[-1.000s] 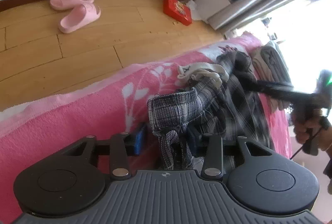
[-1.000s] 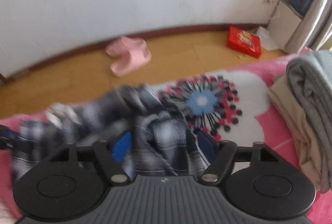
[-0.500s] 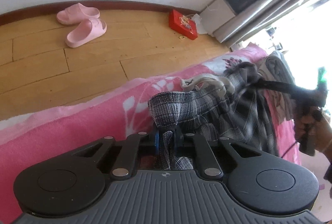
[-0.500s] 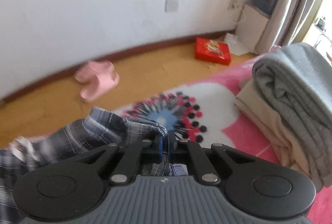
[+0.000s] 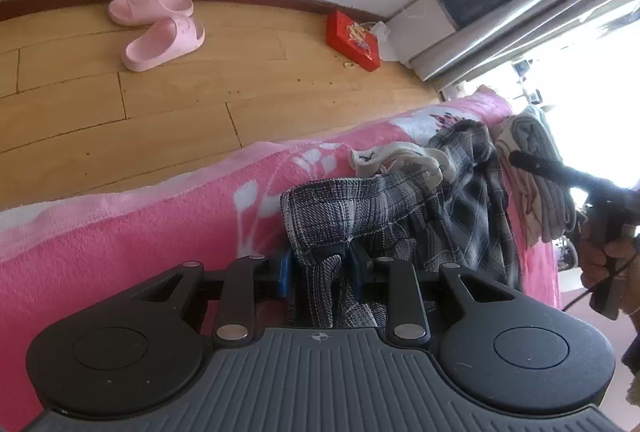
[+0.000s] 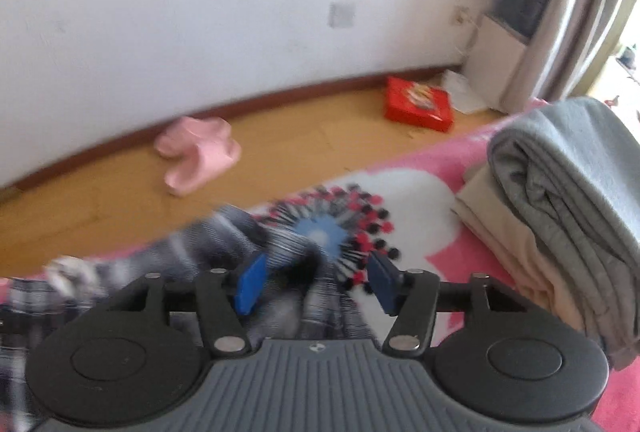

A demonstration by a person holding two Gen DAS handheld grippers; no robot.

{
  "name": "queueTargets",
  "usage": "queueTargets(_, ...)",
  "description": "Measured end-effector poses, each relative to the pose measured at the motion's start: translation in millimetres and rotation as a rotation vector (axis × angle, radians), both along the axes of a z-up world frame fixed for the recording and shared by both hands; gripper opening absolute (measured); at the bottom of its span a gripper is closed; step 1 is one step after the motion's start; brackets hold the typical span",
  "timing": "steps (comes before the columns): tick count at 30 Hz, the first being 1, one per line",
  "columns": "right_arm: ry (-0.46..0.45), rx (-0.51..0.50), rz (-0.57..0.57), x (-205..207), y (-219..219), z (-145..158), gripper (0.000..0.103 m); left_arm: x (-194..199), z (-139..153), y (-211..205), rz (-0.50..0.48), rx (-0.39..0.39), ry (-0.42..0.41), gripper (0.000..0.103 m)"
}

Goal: Fold clothes

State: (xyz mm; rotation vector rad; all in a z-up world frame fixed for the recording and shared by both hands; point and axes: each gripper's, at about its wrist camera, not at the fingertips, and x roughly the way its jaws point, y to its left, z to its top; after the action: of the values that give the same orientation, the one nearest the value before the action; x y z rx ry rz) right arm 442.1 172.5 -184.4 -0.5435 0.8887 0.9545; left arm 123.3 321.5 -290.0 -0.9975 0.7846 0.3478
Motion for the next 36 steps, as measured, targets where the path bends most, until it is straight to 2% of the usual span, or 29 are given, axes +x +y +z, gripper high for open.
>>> queueTargets(1,0.010,0.009,0.019,-3,3,1,0.060,0,0,-1,0.000,0.009,0.002,0.027)
queueTargets(3,-0.002,-0.042,0.025,-6,22,-13,0.059,2,3,-3,-0.007,0.025,0.018,0.027)
queueTargets(6,-0.019,-0.126,-0.135,9,45,-41,0.059,6,7,-4,-0.023,0.043,0.046,0.028)
queueTargets(8,0.046,-0.054,-0.294,24,36,-37,0.058,9,10,-3,-0.033,0.043,0.065,0.029)
queueTargets(12,0.044,0.143,-0.486,19,-36,24,0.058,8,15,1,-0.050,0.036,0.101,0.037)
queueTargets(14,0.041,0.226,-0.541,6,-95,62,0.058,6,19,2,-0.056,0.045,0.117,0.039)
queueTargets(17,-0.013,0.277,-0.651,-24,-189,112,0.058,-2,29,1,-0.072,0.100,0.134,0.044)
queueTargets(19,-0.036,0.244,-0.736,-62,-242,122,0.058,-8,37,-1,-0.077,0.141,0.146,0.045)
queueTargets(22,-0.066,0.176,-0.864,-123,-318,130,0.058,-16,56,-8,-0.082,0.259,0.172,0.045)
queueTargets(24,-0.086,0.130,-0.949,-164,-368,135,0.058,-21,74,-16,-0.084,0.369,0.181,0.045)
queueTargets(26,-0.087,0.065,-0.989,-207,-397,124,0.057,-22,92,-26,-0.091,0.445,0.168,0.045)
queueTargets(29,-0.091,-0.040,-0.964,-258,-403,94,0.050,-10,112,-50,-0.145,0.503,0.124,0.045)
queueTargets(32,-0.110,-0.107,-0.885,-290,-390,62,0.045,25,112,-90,-0.249,0.443,0.075,0.045)
queueTargets(33,-0.118,-0.126,-0.851,-294,-384,50,0.040,37,112,-103,-0.284,0.423,0.058,0.045)
queueTargets(36,-0.151,-0.192,-0.813,-301,-386,23,0.038,73,111,-143,-0.387,0.362,0.009,0.045)
